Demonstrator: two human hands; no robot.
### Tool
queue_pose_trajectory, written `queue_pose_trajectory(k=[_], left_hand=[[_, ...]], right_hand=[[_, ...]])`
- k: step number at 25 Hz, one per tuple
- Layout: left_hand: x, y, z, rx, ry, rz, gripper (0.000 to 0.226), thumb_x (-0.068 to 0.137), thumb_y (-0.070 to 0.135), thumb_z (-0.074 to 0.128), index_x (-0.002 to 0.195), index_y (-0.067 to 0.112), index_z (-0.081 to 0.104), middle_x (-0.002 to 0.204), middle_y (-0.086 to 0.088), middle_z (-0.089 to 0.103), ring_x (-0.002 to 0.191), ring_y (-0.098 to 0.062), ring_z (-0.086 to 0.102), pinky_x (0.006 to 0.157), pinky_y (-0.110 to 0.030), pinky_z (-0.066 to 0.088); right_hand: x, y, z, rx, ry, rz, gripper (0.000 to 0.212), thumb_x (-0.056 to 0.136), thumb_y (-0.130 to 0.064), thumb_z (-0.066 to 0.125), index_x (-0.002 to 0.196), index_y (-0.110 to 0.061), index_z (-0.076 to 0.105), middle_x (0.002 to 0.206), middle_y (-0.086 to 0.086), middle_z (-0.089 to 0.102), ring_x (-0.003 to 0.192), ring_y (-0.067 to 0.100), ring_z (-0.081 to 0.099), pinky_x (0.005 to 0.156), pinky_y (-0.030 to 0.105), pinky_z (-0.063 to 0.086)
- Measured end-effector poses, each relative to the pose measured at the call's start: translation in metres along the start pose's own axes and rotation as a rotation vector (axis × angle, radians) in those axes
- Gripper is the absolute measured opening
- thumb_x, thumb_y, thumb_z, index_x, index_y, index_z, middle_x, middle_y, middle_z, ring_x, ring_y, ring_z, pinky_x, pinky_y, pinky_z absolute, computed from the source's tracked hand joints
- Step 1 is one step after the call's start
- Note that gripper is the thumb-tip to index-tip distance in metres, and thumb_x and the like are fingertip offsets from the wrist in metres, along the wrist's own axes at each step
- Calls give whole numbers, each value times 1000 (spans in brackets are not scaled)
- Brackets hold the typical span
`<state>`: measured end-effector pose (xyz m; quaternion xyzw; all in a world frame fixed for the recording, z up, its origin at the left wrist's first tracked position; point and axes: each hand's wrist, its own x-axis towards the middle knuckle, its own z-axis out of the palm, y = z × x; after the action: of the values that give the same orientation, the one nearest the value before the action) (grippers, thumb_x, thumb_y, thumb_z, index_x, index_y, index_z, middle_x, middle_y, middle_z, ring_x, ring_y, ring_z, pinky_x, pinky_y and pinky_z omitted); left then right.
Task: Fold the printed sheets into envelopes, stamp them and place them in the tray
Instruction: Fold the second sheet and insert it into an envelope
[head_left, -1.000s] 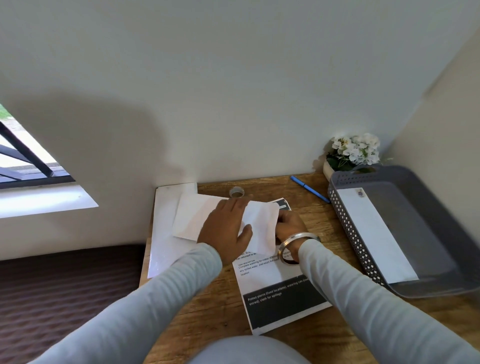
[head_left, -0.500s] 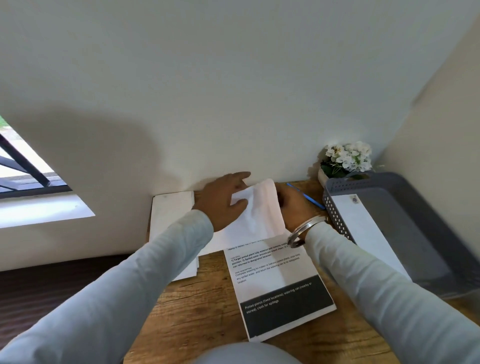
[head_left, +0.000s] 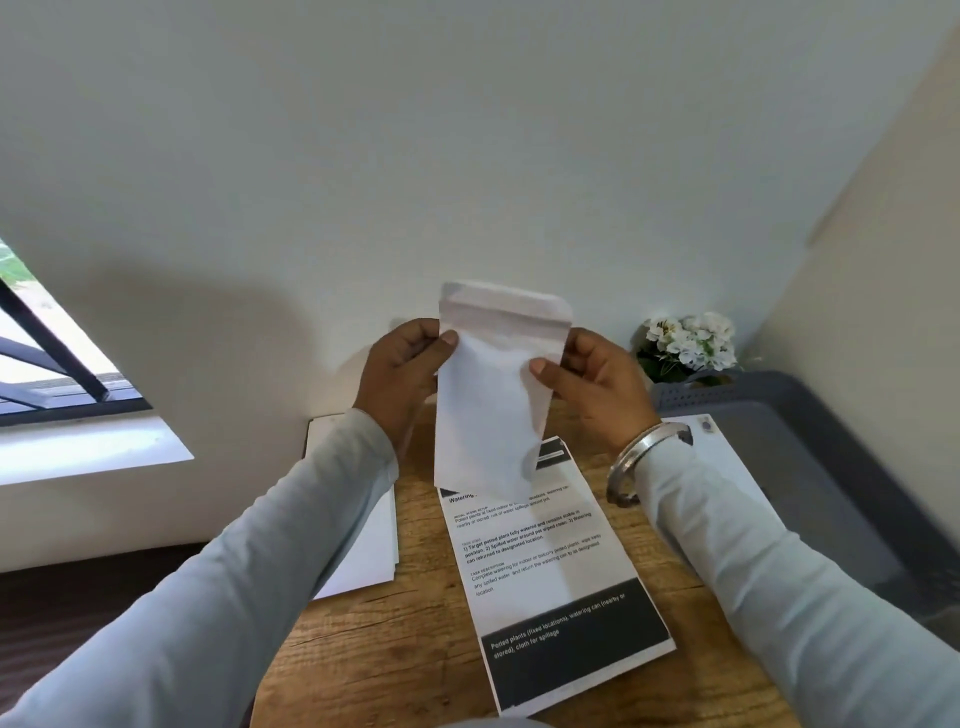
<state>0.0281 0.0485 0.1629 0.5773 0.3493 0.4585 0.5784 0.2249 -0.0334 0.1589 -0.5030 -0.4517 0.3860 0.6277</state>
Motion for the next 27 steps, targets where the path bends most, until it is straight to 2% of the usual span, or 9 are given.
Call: queue_pose_trajectory(k=[3, 5, 11, 14, 18, 21, 23, 25, 27], left_hand=[[-11, 3, 7, -123, 6, -6, 24, 97, 12, 61, 112, -6, 61, 117, -22, 69, 98, -28, 66, 94, -48, 53], [-19, -2, 8, -129, -5, -2, 23, 97, 9, 59, 114, -7, 61, 113, -18, 71, 98, -27, 68, 90, -45, 55], [-40, -35, 6, -49, -92, -159, 38, 97, 5, 56, 132, 19, 57, 121, -4, 70, 112, -25, 66, 93, -42, 55], [-40, -30, 15, -33, -42, -166, 25, 102, 12, 51, 122, 15, 65, 116, -7, 72, 113, -32, 65, 96, -47, 54], [-35, -20, 15, -31, -42, -85, 23, 102, 13, 51, 117, 14, 69, 114, -10, 72, 110, -32, 66, 97, -50, 53], [-42, -23, 11, 4, -58, -85, 26, 98, 7, 57, 123, 14, 65, 115, -6, 73, 109, -26, 68, 98, -47, 53], [-48, -22, 9, 4, -35, -85, 27, 96, 6, 61, 122, 14, 66, 113, -4, 74, 106, -23, 70, 94, -43, 55], [-48, -17, 9, 17, 11, -35, 23, 93, 10, 67, 116, 13, 67, 108, -6, 75, 101, -25, 71, 88, -40, 57], [-43, -11, 8, 38, 91, 30, 20, 90, 12, 72, 108, 12, 64, 102, -8, 74, 95, -24, 70, 82, -37, 58]], right_hand=[[2, 3, 1, 36, 7, -82, 19, 90, -1, 67, 101, -14, 73, 100, 9, 77, 97, 30, 72, 87, 46, 57], [1, 10, -1, 57, 36, -66, 20, 88, -4, 67, 102, -16, 74, 105, 12, 76, 101, 34, 70, 91, 51, 56], [-22, 40, 2, -51, 42, 43, 27, 90, 4, 66, 116, -5, 63, 106, 9, 74, 100, 22, 70, 87, 39, 56], [-20, 38, 5, -112, 39, 27, 16, 91, -9, 66, 102, -20, 70, 95, 7, 74, 93, 24, 69, 80, 45, 55], [-18, 25, 7, -47, 56, -48, 32, 91, -1, 66, 98, -32, 75, 102, 3, 77, 102, 28, 71, 90, 48, 56], [-22, 35, 4, -103, 62, -29, 21, 89, -2, 69, 99, -21, 71, 98, 17, 73, 94, 38, 68, 89, 59, 55], [-25, 40, 3, -125, 70, -21, 16, 88, -3, 71, 101, -13, 70, 97, 26, 69, 86, 43, 65, 87, 61, 54], [-23, 34, 3, -83, 105, -32, 16, 87, -1, 71, 101, -9, 68, 92, 21, 70, 83, 31, 65, 86, 56, 55], [-19, 25, 3, -50, 145, -59, 19, 85, -1, 74, 99, -9, 65, 89, 16, 70, 83, 27, 66, 82, 51, 56]])
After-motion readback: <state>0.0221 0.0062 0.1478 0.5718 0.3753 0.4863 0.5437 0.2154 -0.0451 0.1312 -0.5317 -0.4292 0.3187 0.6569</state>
